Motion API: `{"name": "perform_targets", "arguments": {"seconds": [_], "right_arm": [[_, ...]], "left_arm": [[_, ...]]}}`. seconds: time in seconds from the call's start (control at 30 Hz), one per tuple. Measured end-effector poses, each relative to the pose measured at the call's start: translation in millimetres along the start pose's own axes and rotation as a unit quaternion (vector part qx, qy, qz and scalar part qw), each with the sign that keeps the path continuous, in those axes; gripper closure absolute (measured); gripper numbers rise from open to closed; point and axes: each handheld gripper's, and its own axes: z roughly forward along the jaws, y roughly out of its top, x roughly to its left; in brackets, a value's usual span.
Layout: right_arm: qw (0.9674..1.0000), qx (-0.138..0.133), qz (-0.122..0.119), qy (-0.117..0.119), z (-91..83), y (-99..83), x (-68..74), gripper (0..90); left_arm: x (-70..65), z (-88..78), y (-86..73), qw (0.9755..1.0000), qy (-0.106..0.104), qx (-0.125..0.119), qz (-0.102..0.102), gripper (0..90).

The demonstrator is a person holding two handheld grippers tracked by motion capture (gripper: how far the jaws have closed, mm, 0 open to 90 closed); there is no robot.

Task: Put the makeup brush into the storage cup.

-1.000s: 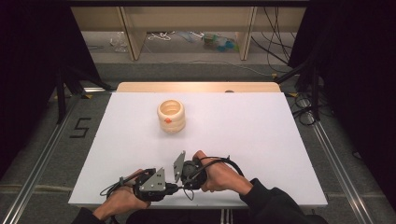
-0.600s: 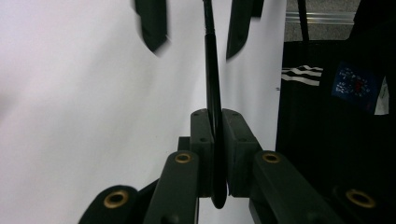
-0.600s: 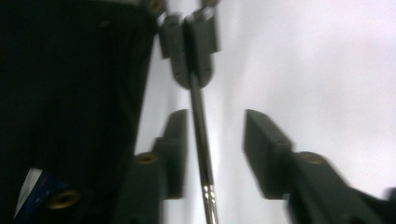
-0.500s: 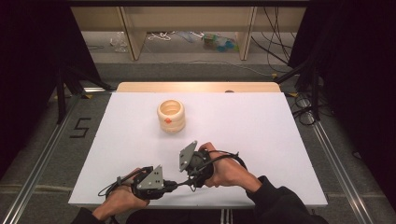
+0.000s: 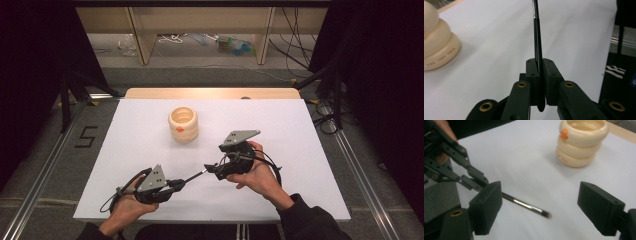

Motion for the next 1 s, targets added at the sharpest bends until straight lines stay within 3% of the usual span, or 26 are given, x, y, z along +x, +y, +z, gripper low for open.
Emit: {"name": "perform_targets", "arguments": {"seconds": [0.03,0.13,0.2,0.23,0.37,0.4,0.43,0.47,0.53,0.63,0.67,0.7,0.73,0.87,1.0], "right_arm": [[1.0,-0.003,0.004,-0.005,-0.2,-1.8,-0.8,17.8],[0.999,-0.026,0.037,-0.003,0.8,-8.6,-3.8,17.7],[0.9984,-0.032,0.046,0.0,1.5,-10.0,-4.4,17.8],[0.9979,-0.037,0.054,-0.001,2.0,-11.3,-4.7,17.6],[0.9966,-0.043,0.07,0.005,5.2,-15.6,-7.1,16.6],[0.9948,-0.052,0.086,0.015,7.6,-17.7,-8.4,16.6],[0.9948,-0.052,0.086,0.015,7.6,-17.7,-8.4,16.6],[0.9924,-0.062,0.103,0.028,9.9,-19.5,-9.1,16.8],[0.9914,-0.068,0.106,0.035,11.7,-20.6,-10.1,16.8],[0.9866,-0.084,0.131,0.048,14.9,-22.6,-11.6,16.8],[0.986,-0.087,0.134,0.049,15.2,-23.0,-12.2,16.8],[0.986,-0.087,0.134,0.049,15.2,-23.0,-12.2,16.8],[0.9838,-0.098,0.141,0.051,16.7,-23.7,-12.5,16.9],[0.9795,-0.119,0.152,0.06,20.9,-23.4,-11.0,17.3],[0.9773,-0.13,0.154,0.064,24.6,-22.3,-9.8,18.4]], "left_arm": [[-0.3,0.7,0.4,0.9998,-0.014,-0.01,-0.006,83.6],[3.8,-3.2,0.5,0.9992,0.02,-0.026,-0.025,83.5],[5.6,-4.1,0.8,0.9989,0.031,-0.03,-0.018,83.5],[4.5,-4.1,0.2,0.9981,0.035,-0.034,-0.038,83.5],[7.2,-6.0,0.4,0.9967,0.049,-0.049,-0.043,83.5],[6.5,-5.9,0.3,0.9958,0.05,-0.055,-0.053,83.5],[7.2,-6.1,0.5,0.9957,0.052,-0.058,-0.05,83.5],[7.5,-6.9,0.9,0.9955,0.056,-0.059,-0.049,83.5],[7.3,-7.0,1.0,0.994,0.063,-0.07,-0.057,83.5],[7.9,-7.8,1.3,0.9928,0.067,-0.078,-0.062,83.5],[7.7,-7.9,1.2,0.9909,0.071,-0.089,-0.071,83.5],[7.7,-7.9,1.2,0.9909,0.071,-0.089,-0.071,83.5],[7.2,-8.8,1.7,0.9901,0.08,-0.091,-0.071,83.5],[5.7,-8.1,2.5,0.989,0.083,-0.097,-0.075,83.5],[2.7,-6.7,3.8,0.9882,0.085,-0.105,-0.072,83.5]]}}
